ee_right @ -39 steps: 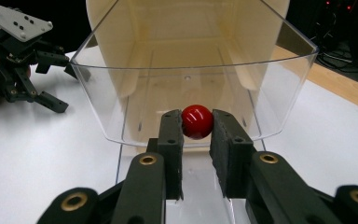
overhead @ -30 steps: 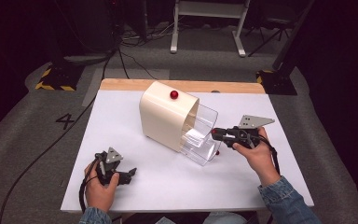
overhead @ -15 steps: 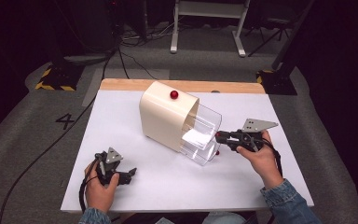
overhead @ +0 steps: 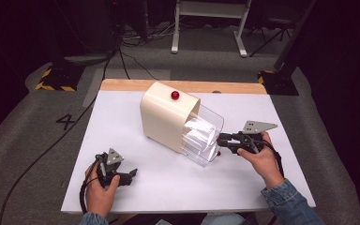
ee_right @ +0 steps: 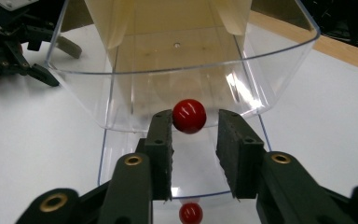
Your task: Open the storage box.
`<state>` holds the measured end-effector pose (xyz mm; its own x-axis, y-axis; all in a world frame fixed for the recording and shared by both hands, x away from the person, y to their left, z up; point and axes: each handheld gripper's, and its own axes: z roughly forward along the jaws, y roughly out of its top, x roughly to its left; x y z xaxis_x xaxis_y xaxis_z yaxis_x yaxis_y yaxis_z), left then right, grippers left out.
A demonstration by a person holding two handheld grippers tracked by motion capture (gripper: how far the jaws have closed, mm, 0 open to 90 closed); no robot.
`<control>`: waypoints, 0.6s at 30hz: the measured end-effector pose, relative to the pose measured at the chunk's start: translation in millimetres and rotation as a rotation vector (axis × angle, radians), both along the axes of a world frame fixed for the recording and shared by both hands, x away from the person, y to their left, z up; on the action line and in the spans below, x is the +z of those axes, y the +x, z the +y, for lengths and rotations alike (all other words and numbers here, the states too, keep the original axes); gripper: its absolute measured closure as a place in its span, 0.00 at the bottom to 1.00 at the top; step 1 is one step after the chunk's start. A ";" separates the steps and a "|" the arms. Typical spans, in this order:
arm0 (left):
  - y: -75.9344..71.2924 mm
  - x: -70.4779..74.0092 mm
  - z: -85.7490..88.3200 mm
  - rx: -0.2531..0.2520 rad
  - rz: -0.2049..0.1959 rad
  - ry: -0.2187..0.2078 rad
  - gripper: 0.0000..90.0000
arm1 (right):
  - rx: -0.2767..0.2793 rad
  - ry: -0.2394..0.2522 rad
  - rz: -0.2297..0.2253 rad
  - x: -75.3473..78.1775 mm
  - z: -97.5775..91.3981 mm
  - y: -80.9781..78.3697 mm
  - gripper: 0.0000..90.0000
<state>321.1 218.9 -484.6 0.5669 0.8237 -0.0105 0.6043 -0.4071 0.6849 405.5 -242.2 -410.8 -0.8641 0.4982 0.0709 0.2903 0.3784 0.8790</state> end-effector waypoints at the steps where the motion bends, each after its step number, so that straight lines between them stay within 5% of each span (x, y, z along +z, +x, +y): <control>1: 0.0 0.0 0.0 0.000 0.000 0.000 0.15 | 0.000 -0.009 0.001 -0.6 -1.8 -0.6 0.72; 10: 0.2 0.0 0.2 -0.001 0.000 -0.001 0.15 | -0.011 0.005 0.007 5.0 -17.8 -5.2 0.66; 18: 0.6 0.3 0.3 0.000 0.010 -0.006 0.14 | -0.084 -0.036 -0.016 11.5 -50.3 -18.1 0.56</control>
